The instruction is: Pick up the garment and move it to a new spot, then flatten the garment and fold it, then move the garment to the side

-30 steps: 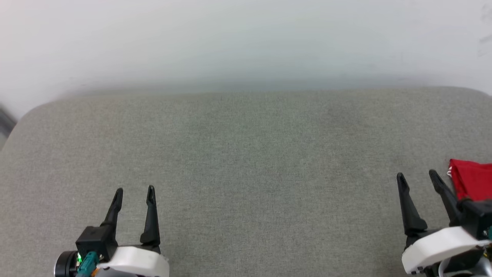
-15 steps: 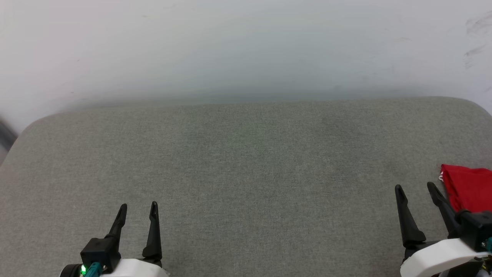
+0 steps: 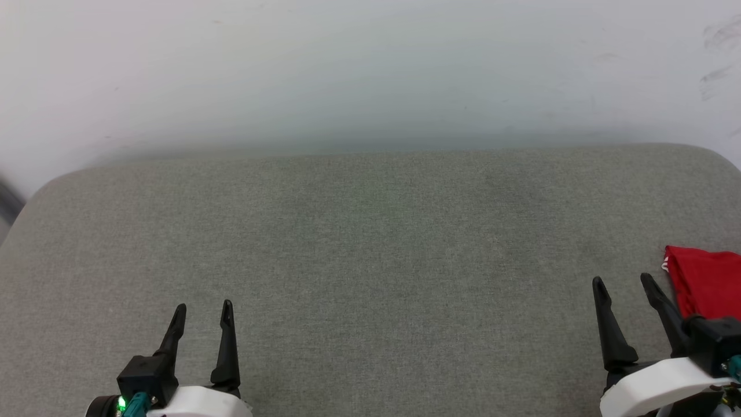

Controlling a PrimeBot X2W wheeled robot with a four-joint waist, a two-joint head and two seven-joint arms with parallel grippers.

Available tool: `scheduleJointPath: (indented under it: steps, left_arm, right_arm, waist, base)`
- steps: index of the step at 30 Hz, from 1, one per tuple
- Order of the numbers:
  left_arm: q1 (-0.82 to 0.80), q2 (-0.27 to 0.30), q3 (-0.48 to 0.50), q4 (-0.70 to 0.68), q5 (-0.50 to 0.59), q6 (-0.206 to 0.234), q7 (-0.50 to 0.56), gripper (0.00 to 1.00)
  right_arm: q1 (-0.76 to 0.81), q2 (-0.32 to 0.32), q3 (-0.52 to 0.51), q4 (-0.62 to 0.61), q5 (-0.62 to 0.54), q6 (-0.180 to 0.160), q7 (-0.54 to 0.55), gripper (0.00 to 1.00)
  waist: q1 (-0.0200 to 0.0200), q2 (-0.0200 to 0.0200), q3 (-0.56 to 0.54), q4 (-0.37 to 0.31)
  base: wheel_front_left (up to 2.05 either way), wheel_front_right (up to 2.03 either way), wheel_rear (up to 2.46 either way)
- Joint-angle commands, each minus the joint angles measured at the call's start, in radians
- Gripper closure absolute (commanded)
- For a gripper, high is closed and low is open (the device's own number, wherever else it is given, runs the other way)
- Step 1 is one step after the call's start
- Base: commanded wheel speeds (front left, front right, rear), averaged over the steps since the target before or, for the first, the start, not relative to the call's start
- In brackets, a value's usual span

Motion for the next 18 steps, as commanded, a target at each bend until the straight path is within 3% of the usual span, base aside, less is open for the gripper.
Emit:
scheduleJointPath:
  steps: [1,4,18]
  left_arm:
    - [-0.001,-0.003,0.001,0.000,0.001,-0.001,0.000,1.00]
    - [0.012,-0.010,-0.001,0.022,-0.001,-0.001,0.004,1.00]
    - [-0.020,-0.031,0.043,0.039,-0.227,-0.037,0.070,1.00]
  right_arm:
    - [0.000,0.000,-0.001,0.002,0.001,0.000,-0.001,1.00]
    - [0.014,0.000,0.001,0.028,0.001,0.000,0.002,1.00]
    - [-0.026,-0.001,-0.005,0.089,0.267,0.000,0.011,1.00]
  waist:
    - [0.0000,-0.0001,0.000,0.001]
    - [0.0000,-0.0001,0.001,0.001]
    - [0.0000,-0.0001,0.001,0.003]
  base:
    - [0.00,0.00,0.00]
    - [0.00,0.00,0.00]
    - [0.00,0.00,0.00]
